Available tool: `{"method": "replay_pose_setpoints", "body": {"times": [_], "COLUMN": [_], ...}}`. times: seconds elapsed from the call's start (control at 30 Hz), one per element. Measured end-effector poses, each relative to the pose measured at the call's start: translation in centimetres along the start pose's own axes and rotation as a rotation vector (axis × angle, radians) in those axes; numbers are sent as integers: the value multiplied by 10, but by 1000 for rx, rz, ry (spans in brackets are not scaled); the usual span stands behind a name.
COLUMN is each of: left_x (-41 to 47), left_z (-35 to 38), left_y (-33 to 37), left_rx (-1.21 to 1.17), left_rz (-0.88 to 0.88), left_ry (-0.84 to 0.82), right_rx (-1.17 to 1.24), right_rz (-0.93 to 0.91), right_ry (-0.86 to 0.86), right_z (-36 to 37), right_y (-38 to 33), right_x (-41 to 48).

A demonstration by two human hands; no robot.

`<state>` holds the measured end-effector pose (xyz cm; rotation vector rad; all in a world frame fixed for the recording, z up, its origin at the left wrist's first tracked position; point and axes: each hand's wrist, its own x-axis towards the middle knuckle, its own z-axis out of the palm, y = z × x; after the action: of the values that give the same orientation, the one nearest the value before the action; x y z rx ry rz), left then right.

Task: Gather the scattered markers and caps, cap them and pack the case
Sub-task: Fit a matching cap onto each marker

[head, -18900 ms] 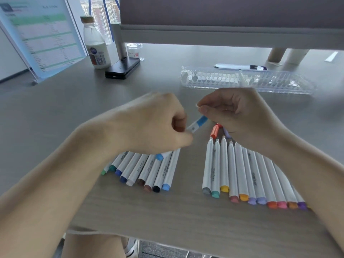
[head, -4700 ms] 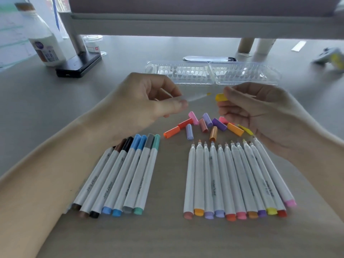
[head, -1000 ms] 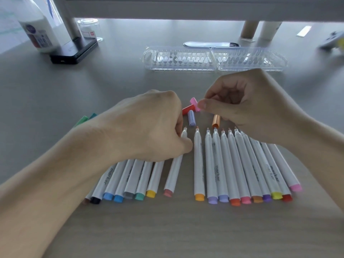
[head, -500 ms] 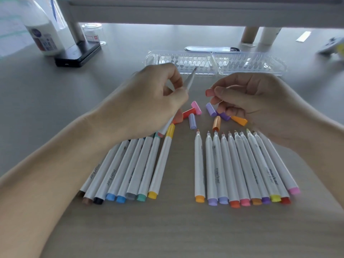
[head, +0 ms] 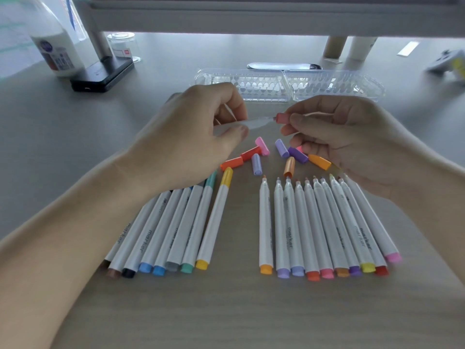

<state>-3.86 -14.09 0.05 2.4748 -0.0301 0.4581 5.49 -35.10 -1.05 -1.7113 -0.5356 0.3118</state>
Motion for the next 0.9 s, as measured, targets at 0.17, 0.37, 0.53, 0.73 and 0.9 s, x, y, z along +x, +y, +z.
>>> {"method": "replay_pose_setpoints", "body": {"times": [0.17,0.37,0.53,0.73,0.9], "left_x": [-2,-3,-3,-3,-3], "left_z": [-1,-3,-2,-1,-3], "left_y": [1,4,5,2,3], "left_rx": [-3,7,-4,-26,-53], "left_rz": [8,30,39,43,33], "left_ry": [5,63,65,52,63], "right_rx": [-10,-141,-123,-134,-152], "right_rz": [-25,-106,-160,-184,-237], "right_ry": [-34,-58,-22,-29,-7], "right_z": [3,1,3,3,4], "right_y": [1,1,2,1,1], "right_x": [-2,-4,-6,-9,-10]}}
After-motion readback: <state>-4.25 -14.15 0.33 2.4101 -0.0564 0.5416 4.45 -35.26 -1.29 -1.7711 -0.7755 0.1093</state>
